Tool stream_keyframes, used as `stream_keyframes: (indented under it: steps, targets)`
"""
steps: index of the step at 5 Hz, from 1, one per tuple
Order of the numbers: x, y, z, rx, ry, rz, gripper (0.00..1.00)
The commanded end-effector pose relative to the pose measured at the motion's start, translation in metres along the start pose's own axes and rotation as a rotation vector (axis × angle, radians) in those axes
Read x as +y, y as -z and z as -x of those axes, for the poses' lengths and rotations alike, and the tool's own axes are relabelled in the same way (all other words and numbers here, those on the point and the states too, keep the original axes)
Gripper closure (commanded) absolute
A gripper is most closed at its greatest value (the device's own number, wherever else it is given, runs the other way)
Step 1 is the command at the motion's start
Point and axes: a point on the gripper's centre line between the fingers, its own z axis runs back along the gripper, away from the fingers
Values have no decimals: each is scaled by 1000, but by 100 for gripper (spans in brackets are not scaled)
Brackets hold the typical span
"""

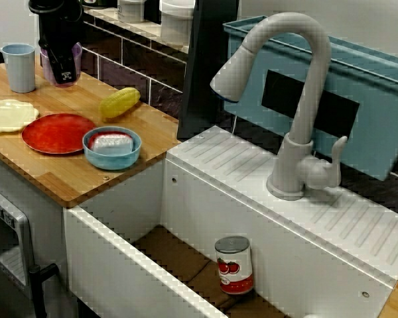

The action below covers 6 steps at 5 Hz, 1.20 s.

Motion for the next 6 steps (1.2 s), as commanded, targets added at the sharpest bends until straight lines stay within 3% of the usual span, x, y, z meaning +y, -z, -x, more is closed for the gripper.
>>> stream_keyframes:
  steps: [1, 3, 6]
  targets:
    - [-18, -22, -10, -63, 33, -57, 100]
    - [-35, -9, -31, -64, 41, -72, 100]
    - [-22, 7, -66, -61, 32, -59, 100]
